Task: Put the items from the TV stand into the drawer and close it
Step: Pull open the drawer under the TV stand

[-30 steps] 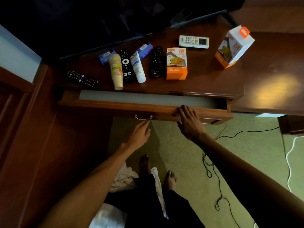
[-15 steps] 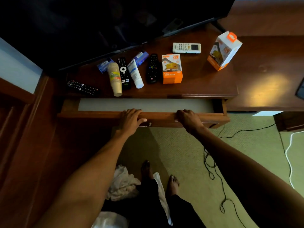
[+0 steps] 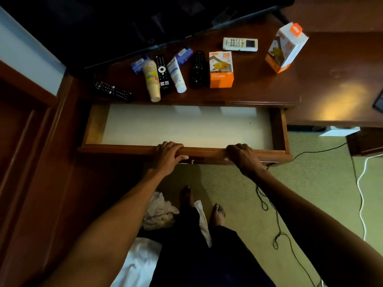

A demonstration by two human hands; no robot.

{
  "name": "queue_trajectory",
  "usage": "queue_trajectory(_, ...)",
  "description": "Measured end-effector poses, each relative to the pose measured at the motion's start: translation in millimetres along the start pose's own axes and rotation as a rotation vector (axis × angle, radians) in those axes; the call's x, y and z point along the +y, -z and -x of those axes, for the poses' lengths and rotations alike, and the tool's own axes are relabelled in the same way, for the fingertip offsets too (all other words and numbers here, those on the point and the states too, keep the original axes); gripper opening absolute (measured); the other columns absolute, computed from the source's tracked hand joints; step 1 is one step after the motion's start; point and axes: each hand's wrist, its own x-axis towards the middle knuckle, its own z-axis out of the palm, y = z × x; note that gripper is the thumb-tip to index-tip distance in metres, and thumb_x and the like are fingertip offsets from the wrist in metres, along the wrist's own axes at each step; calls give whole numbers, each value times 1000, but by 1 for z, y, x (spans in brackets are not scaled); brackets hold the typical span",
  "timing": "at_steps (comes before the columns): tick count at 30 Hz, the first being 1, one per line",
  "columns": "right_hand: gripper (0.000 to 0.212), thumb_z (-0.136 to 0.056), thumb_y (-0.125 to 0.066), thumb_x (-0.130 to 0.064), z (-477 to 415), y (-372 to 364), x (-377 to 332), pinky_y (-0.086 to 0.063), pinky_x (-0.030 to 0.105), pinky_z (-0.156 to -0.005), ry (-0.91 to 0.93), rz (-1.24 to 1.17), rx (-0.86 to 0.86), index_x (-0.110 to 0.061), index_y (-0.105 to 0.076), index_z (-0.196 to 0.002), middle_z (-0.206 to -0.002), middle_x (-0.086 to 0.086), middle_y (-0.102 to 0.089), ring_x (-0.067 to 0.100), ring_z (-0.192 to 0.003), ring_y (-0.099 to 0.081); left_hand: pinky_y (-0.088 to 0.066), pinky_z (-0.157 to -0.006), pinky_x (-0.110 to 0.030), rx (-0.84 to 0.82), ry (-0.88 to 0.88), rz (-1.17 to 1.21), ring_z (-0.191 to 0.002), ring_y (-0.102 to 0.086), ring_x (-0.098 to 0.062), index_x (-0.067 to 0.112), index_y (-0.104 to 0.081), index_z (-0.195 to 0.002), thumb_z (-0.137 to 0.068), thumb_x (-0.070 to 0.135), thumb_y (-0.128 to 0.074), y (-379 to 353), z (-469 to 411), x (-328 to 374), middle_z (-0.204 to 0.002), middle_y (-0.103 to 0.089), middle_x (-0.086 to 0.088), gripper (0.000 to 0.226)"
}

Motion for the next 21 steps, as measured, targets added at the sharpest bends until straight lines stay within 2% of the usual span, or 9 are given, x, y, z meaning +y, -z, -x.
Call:
queue_trajectory(7,33,-92,-57,-33,19,-7,-2,-44,41,-79,-26,-28,-42,-16,-61,-120,-109,12,-64,33,-97,-56,-31,-103,-42,-17,5,25,-122,-46,-22,26,-56,-130,-84,60,-56,-3,20,1,-129,-58,-1,57)
queue_trajectory(11,27,-94,-54,-27,28,-10,-1,-48,38,-75,25,-39,-6,-16,-61,-118,-108,7,-67,28,-95,-60,-29,-113,-43,-5,-10,59,-134,-42,-25,20,-51,-138,-90,49,-56,-4,33,5,-142,-53,-6,57)
queue_trajectory(15,43,-96,-53,-26,37,-11,3,-51,40,-90,72,5,-39,-12,-50,-136,-127,8,-62,28,-109,-61,-23,-118,-44,7,-58,-69,-142,-35,-25,22,-38,-147,-96,47,-47,-8,46,5,-152,-42,-5,58)
queue_trajectory(18,46,-97,-51,-32,32,7,3,-47,44,-98,59,-49,-129,-13,-47,-139,-137,11,-56,31,-119,-56,-29,-115,-44,-29,-27,-90,-140,-38,-24,22,-42,-145,-94,57,-39,1,44,11,-149,-46,-5,61)
queue_trajectory(21,52,-97,-44,-50,9,36,12,-48,44,-96,16,-34,-135,-22,-46,-141,-142,7,-54,30,-123,-55,-41,-105,-42,15,-2,19,-129,-49,-24,21,-53,-137,-93,58,-43,31,24,33,-138,-56,-6,58)
